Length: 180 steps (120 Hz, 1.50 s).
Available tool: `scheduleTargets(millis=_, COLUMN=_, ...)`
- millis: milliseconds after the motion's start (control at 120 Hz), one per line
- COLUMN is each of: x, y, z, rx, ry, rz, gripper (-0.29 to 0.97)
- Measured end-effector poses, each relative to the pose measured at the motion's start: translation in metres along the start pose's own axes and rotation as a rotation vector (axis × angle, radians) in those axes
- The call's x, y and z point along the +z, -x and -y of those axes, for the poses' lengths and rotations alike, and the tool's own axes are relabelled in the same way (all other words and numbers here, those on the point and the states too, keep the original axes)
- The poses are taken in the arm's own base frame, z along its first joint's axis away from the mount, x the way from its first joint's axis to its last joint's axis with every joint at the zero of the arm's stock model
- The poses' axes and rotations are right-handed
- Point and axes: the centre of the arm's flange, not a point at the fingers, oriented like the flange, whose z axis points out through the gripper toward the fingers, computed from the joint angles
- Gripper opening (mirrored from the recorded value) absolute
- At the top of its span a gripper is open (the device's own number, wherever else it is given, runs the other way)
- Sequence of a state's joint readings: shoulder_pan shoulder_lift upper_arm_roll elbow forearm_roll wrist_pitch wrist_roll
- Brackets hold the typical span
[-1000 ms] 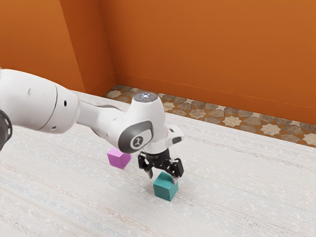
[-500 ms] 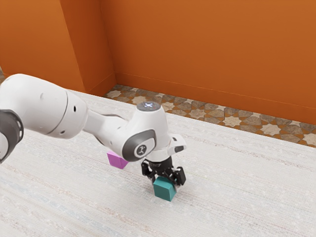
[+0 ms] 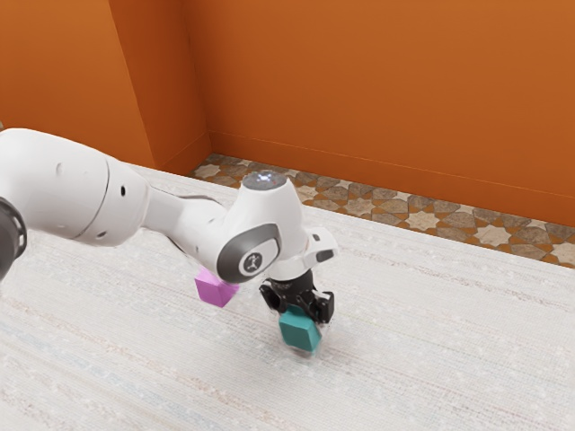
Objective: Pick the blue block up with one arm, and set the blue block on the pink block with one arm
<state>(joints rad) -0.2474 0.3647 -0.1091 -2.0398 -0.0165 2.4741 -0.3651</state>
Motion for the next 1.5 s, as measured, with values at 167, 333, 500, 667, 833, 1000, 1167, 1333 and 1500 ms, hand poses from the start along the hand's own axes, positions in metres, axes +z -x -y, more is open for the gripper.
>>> scheduleTargets(millis=167, x=-0.069, y=-0.015, z=0.049, rx=-0.092, ry=0.004, rz=-0.095, gripper=0.28)
scheduleTargets(millis=333, x=-0.131, y=-0.005, z=0.140, rx=-0.262, ry=-0.017, rz=-0.137, gripper=0.29)
scheduleTargets(millis=500, x=-0.136, y=0.019, z=0.236, rx=-0.446, ry=-0.054, rz=-0.085, gripper=0.30)
scheduleTargets(millis=667, x=-0.136, y=-0.001, z=0.289, rx=-0.506, ry=-0.062, rz=-0.079, gripper=0.30)
scheduleTargets(millis=833, x=-0.115, y=-0.010, z=0.210, rx=-0.339, ry=-0.048, rz=-0.035, gripper=0.29)
scheduleTargets(millis=1000, x=-0.111, y=-0.024, z=0.240, rx=-0.340, ry=-0.037, rz=-0.033, gripper=0.29)
scheduleTargets(millis=1167, x=-0.106, y=-0.043, z=0.244, rx=-0.250, ry=-0.025, rz=-0.037, gripper=0.29)
scheduleTargets(millis=1333, x=-0.095, y=-0.053, z=0.248, rx=-0.184, ry=-0.016, rz=-0.028, gripper=0.28)
scheduleTargets(millis=1500, x=-0.087, y=-0.054, z=0.247, rx=-0.131, ry=-0.014, rz=-0.016, gripper=0.26)
